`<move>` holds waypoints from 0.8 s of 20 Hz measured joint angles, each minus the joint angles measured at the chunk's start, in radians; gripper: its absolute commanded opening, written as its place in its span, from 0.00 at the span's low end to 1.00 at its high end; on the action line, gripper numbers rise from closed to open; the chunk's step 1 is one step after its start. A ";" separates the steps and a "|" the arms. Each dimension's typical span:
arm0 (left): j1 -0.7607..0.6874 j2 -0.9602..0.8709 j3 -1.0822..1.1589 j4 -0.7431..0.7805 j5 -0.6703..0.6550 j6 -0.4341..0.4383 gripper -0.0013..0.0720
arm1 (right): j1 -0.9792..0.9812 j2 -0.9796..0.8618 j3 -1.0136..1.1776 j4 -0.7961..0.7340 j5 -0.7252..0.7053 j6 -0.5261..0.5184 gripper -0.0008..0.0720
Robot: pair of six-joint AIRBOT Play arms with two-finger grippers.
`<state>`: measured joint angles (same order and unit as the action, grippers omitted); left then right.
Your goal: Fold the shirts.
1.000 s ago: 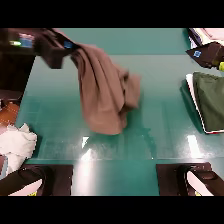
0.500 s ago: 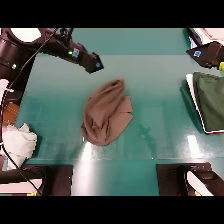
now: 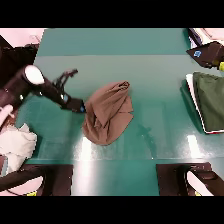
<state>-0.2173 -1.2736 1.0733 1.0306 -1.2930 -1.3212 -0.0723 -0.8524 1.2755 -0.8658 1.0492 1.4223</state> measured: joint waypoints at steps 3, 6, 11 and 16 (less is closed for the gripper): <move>-0.019 0.031 -0.195 -0.109 0.121 0.042 0.85 | 0.000 0.000 0.000 0.000 0.000 0.000 0.03; -0.067 0.042 -0.292 -0.164 0.241 0.069 0.72 | 0.000 0.000 0.000 0.000 0.000 0.000 0.03; -0.108 0.047 -0.341 -0.194 0.336 0.086 0.06 | 0.004 0.000 -0.026 0.005 0.018 0.000 0.03; -0.075 0.068 -0.315 -0.180 0.314 0.087 0.06 | 0.128 -0.024 -0.180 0.008 0.040 0.035 0.72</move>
<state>-0.2920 -1.2057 0.7582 0.8505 -0.9791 -1.2343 0.0555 -0.8768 1.0954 -0.8577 1.0889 1.4574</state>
